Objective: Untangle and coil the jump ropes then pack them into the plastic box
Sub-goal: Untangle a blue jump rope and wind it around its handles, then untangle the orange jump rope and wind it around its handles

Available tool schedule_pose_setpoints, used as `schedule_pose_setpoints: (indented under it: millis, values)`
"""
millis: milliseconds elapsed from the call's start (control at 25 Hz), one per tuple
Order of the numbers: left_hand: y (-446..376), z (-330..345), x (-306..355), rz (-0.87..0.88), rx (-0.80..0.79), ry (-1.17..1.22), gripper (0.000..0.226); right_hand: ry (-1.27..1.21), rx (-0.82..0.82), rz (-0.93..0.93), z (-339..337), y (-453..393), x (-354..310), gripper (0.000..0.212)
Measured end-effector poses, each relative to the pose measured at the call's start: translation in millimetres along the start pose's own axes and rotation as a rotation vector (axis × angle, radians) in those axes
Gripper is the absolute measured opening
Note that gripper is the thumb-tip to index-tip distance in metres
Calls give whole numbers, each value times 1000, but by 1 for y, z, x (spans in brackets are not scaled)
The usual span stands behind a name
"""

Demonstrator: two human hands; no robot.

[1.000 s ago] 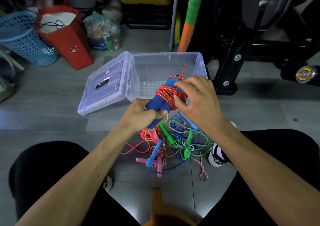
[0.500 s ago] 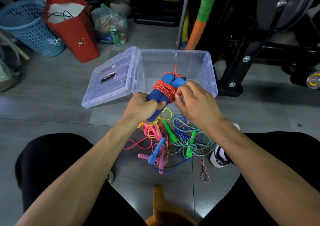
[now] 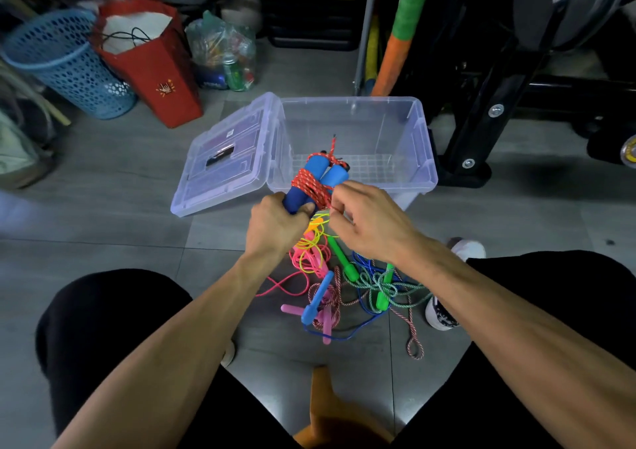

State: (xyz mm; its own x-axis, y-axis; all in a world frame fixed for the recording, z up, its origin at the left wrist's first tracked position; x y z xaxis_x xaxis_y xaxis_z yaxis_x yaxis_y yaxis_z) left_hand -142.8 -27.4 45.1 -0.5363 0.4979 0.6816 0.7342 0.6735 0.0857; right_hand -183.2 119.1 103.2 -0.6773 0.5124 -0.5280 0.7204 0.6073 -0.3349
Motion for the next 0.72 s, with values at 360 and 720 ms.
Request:
schedule_pose_setpoints:
  millis: [360,720]
  values:
    - [16,13,-69,-505,-179,528,8,-314,67,373,34,-14,21,6]
    - [22,36,-256,-1088,94,576,26,-149,-451,260,156,-9,-10,9]
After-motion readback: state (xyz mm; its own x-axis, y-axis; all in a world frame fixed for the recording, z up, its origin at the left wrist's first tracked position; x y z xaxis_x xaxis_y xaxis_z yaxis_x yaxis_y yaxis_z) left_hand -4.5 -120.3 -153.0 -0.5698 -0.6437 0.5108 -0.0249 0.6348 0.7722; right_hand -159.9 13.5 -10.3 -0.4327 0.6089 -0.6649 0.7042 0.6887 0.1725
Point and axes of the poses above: each hand's wrist, its own y-axis away from the middle knuckle, its own z-axis out of the palm, x = y × z, the point moved 7 cm from there along -y, towards the middle knuckle, and after that the axes turned 12 degrees about x, right-handed, at the moved point
